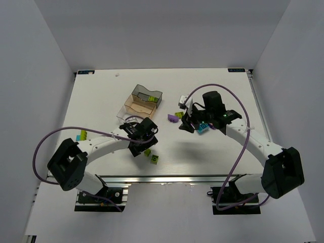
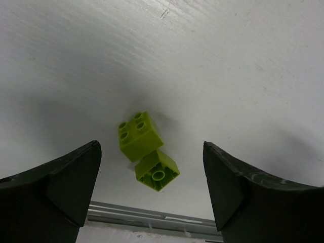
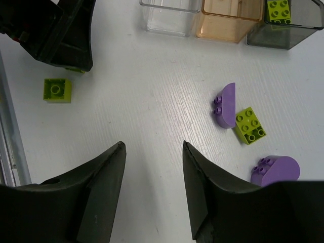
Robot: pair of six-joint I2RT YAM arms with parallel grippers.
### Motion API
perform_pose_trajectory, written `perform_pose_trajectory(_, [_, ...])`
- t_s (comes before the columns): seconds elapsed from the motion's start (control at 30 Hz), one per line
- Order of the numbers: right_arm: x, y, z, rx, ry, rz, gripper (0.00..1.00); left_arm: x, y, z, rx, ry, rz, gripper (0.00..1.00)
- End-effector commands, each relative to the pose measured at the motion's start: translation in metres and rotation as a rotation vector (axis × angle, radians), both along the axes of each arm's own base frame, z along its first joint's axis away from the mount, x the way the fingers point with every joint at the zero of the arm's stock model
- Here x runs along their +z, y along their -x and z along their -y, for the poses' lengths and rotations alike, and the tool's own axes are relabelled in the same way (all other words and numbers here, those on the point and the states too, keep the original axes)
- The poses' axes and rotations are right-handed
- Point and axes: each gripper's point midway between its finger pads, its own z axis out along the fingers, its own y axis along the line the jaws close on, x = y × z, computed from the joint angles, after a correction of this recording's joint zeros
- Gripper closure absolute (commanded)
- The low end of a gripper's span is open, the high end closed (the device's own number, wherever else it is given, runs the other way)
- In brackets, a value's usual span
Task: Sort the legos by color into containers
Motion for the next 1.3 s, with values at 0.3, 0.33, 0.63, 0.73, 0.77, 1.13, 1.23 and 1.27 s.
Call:
perform_pose_trajectory(0.3, [0.017,-0.016,0.006,-0.036,-0.034,0.051,0.44,-0.014,-0.006,0.006,-0.04,-0.05,-0.017,0.19])
perform_pose_trajectory(0.33, [0.017,-0.016,0.007,-0.04,-0.035,0.05,0.44,-0.017,-0.006,0.006,-0.044,-0.052,-0.021,0.19])
perform_pose_trajectory(0.63, [0.019,-0.018,0.015,-0.063,-0.038,0.056,0.44,-0.026,-0.004,0.009,-0.064,-0.061,-0.049,0.23])
perform_pose_trajectory(0.73, [0.021,-0.019,0.016,-0.067,-0.041,0.059,0.44,-0.03,-0.002,0.008,-0.07,-0.066,-0.06,0.23])
perform_pose_trajectory(0.77, [0.021,-0.019,0.016,-0.067,-0.041,0.059,0.44,-0.029,-0.003,0.009,-0.072,-0.065,-0.06,0.25])
perform_pose_trajectory(1.13, [0.022,-0.024,0.02,-0.084,-0.04,0.061,0.44,-0.032,-0.001,0.01,-0.086,-0.06,-0.071,0.53])
perform_pose_trajectory(1.23, [0.021,-0.024,0.021,-0.086,-0.04,0.058,0.44,-0.03,-0.002,0.01,-0.087,-0.058,-0.065,0.65])
perform_pose_trajectory(1.27, [0.02,-0.023,0.021,-0.086,-0.038,0.054,0.44,-0.028,-0.002,0.011,-0.089,-0.056,-0.057,0.71])
